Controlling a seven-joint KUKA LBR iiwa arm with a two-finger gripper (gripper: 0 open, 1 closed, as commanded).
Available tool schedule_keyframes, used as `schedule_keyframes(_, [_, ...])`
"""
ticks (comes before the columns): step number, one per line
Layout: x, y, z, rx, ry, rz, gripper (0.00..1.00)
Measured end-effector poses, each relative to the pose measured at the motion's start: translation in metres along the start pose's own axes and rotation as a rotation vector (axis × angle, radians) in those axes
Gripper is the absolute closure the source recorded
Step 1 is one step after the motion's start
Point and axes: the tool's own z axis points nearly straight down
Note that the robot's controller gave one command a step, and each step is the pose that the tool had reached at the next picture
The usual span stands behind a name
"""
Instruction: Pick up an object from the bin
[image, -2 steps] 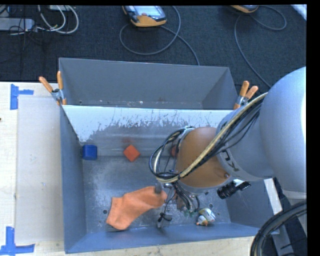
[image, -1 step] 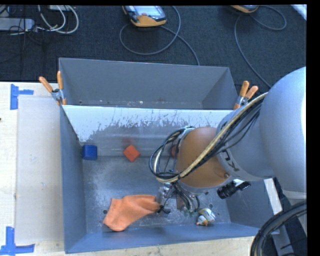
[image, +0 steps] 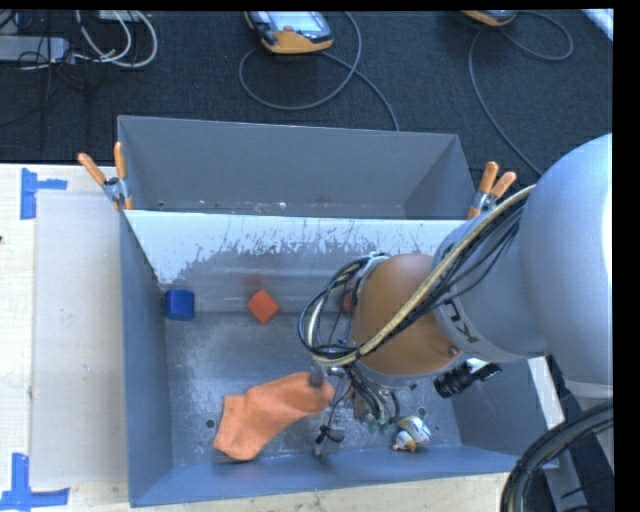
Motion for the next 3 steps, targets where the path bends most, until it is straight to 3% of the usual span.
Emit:
schedule_keyframes(1, [-0.0002, 0.0000, -0.0003, 0.000, -0.001, 0.000, 1.00])
schedule_keyframes(2, [0.0000, 0.0001, 0.0000, 0.000, 0.000, -0.001, 0.00])
schedule_keyframes(3, [-0.0001, 0.0001, -0.0003, 0.000, -0.001, -0.001, 1.00])
